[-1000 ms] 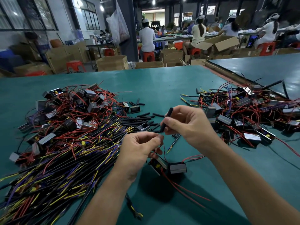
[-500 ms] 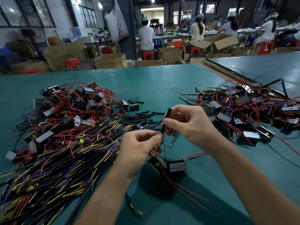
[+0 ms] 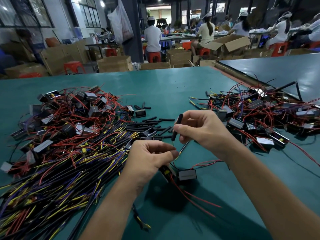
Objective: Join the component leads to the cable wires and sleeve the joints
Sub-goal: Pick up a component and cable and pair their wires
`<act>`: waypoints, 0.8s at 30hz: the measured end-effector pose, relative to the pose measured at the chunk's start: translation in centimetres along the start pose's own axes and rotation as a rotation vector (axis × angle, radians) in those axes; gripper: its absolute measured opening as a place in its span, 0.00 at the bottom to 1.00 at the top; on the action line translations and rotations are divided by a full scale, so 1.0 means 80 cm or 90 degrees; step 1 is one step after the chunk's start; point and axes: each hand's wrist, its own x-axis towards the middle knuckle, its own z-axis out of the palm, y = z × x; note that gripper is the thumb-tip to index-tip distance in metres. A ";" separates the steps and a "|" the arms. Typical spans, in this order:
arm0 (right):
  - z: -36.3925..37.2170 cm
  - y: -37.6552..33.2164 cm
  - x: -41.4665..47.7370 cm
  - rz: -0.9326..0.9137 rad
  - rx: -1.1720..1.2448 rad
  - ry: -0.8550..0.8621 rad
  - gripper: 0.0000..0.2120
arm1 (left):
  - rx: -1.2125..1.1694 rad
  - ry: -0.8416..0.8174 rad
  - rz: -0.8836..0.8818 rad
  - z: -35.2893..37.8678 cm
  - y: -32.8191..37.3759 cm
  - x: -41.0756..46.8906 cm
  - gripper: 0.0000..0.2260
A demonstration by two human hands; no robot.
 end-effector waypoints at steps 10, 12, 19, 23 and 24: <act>0.002 0.000 -0.001 -0.011 -0.084 -0.018 0.04 | -0.019 -0.015 0.008 0.001 -0.004 0.002 0.13; 0.000 0.002 -0.001 -0.002 -0.095 -0.027 0.03 | -0.015 -0.019 0.010 0.001 -0.004 0.004 0.17; 0.002 0.002 -0.002 0.021 -0.141 -0.085 0.07 | 0.028 0.029 0.036 0.001 -0.010 0.009 0.13; 0.004 0.004 -0.002 0.012 -0.145 -0.084 0.06 | 0.047 0.044 0.033 0.003 -0.014 0.009 0.12; 0.004 0.005 -0.002 0.008 -0.148 -0.079 0.06 | 0.043 0.048 0.030 0.003 -0.015 0.009 0.12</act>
